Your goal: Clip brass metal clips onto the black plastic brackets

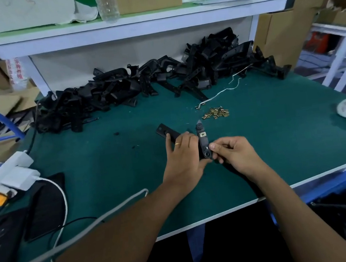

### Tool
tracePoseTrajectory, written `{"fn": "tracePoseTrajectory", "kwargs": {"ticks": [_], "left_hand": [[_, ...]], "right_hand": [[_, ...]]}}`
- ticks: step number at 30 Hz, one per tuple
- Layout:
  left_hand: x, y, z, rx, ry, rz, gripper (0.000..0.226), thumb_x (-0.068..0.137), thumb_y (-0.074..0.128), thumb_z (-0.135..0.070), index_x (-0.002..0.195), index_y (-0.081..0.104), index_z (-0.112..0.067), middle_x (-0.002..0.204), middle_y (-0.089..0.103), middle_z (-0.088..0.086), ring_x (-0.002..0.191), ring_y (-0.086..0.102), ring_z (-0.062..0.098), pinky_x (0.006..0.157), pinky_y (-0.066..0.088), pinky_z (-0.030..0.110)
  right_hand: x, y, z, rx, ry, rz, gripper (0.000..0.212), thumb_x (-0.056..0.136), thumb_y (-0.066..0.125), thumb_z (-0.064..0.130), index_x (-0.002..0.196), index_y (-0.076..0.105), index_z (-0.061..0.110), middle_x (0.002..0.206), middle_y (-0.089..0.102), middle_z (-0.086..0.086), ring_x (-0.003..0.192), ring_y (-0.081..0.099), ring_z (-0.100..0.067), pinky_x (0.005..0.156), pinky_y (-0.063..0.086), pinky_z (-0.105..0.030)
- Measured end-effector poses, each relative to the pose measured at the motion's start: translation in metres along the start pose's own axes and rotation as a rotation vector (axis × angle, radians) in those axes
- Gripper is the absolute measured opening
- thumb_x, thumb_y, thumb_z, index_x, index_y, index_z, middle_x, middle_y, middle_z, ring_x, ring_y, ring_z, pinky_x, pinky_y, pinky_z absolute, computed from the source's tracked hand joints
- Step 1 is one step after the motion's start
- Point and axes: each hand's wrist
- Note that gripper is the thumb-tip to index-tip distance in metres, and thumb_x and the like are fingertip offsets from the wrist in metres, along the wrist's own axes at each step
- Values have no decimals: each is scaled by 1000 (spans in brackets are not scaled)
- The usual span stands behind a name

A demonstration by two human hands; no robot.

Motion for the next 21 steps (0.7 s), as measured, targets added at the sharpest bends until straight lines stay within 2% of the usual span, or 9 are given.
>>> {"fn": "tracePoseTrajectory", "kwargs": {"ticks": [3,7,10,14,18,21], "left_hand": [[-1,-1,0,8,28,-19,57,85,74,-48,122,46,-16,125,54,1,130,46,23,123,16,62],[-1,0,-1,-13,28,-57,55,85,71,-52,121,43,-20,120,53,-3,125,46,20,123,17,61],[-1,2,1,-26,11,-79,57,83,72,-53,121,42,-22,119,52,-5,124,45,18,123,18,61],[0,5,4,-20,13,-49,60,82,71,-54,124,42,-22,124,53,-7,133,44,18,123,17,63],[0,3,3,-1,10,-22,61,82,75,-51,123,43,-21,126,54,-5,134,44,19,121,18,65],[1,3,2,28,8,-24,60,83,75,-51,123,44,-19,125,54,-4,134,44,20,121,18,66]], "right_hand": [[-1,-1,4,63,30,10,21,99,70,17,81,75,6,67,67,-5,53,51,-10,55,45,-17],[-6,1,12,114,63,-16,32,100,68,23,70,71,14,65,63,-2,54,50,-10,54,41,-18],[-8,1,14,136,64,-41,33,102,66,24,74,67,6,62,62,-1,52,49,-10,50,37,-17],[-10,1,13,123,31,-25,35,103,64,21,74,64,0,55,57,2,51,44,-13,54,41,-18],[-9,1,13,81,60,-26,37,101,67,24,71,66,4,53,52,-6,49,42,-14,52,38,-18],[-10,0,13,79,62,-56,36,101,68,25,71,67,6,53,55,-3,46,44,-11,50,37,-15]]}}
Point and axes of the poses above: each hand's wrist, its own x-axis towards the middle knuckle, its own y-axis out of the palm, z = x × y
